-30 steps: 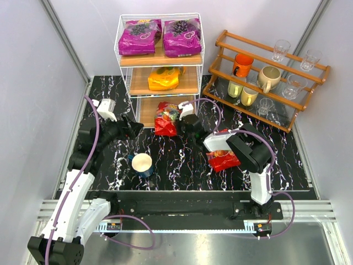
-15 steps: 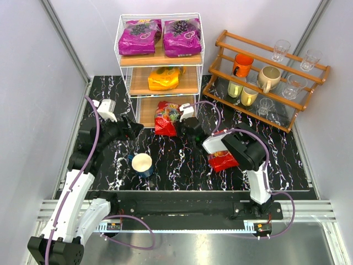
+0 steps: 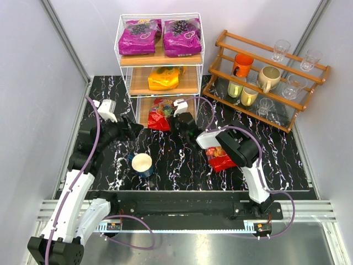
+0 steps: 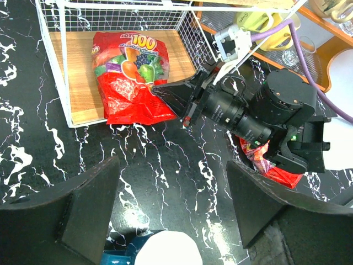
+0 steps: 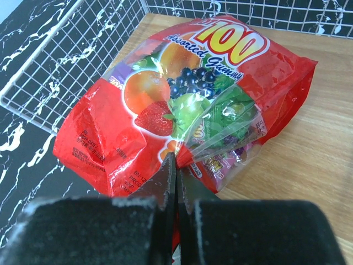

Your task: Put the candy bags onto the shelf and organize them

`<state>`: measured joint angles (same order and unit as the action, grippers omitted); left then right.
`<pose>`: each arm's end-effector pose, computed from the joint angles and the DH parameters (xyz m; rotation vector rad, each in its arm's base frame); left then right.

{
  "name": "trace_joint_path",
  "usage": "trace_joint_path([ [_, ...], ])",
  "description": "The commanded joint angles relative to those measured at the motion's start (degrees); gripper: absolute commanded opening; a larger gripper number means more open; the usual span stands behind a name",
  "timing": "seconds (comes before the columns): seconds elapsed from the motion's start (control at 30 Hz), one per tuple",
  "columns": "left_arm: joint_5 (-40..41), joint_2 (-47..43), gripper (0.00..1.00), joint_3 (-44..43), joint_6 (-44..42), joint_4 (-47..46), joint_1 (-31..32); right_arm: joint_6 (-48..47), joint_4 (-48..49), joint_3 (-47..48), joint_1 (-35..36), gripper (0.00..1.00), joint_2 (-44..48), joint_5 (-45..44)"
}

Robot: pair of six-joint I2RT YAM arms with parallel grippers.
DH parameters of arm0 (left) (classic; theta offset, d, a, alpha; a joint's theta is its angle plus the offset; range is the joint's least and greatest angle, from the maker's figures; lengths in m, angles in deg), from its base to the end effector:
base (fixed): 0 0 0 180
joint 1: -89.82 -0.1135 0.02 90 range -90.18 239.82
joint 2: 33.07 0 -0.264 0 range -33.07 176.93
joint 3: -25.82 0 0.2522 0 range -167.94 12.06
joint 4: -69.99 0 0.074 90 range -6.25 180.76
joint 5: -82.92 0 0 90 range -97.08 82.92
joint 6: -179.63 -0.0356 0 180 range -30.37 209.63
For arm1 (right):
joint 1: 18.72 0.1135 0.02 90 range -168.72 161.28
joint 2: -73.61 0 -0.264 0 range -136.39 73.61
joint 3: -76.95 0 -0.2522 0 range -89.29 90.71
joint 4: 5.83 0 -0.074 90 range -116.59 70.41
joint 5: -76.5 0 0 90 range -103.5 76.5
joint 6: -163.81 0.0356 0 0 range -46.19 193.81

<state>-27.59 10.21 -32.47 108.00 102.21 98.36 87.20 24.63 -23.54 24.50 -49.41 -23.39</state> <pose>0.1702 -0.0382 0.3280 0.0891 1.9019 -0.6558 0.3343 0.3058 0.1366 -0.3484 1.7957 0.5486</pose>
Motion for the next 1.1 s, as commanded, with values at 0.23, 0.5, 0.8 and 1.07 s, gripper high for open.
trace_joint_path([
  [0.23,0.83,-0.66,0.81,-1.78,-1.23,-1.32,-0.1,1.46,-9.07,9.3,0.02,0.0,-4.07,2.77],
  [0.5,1.18,-0.66,0.82,-1.61,-1.67,-1.32,-0.01,1.55,-12.84,12.99,0.02,0.0,-5.82,5.23],
  [0.8,1.26,-0.48,0.82,-1.43,-1.58,-1.76,-0.1,2.69,-11.11,8.97,0.02,0.29,-3.63,4.09],
  [1.07,0.74,-0.66,0.82,-1.26,-0.97,-2.11,-0.1,3.84,-1.7,-1.85,0.11,0.43,3.04,5.32],
])
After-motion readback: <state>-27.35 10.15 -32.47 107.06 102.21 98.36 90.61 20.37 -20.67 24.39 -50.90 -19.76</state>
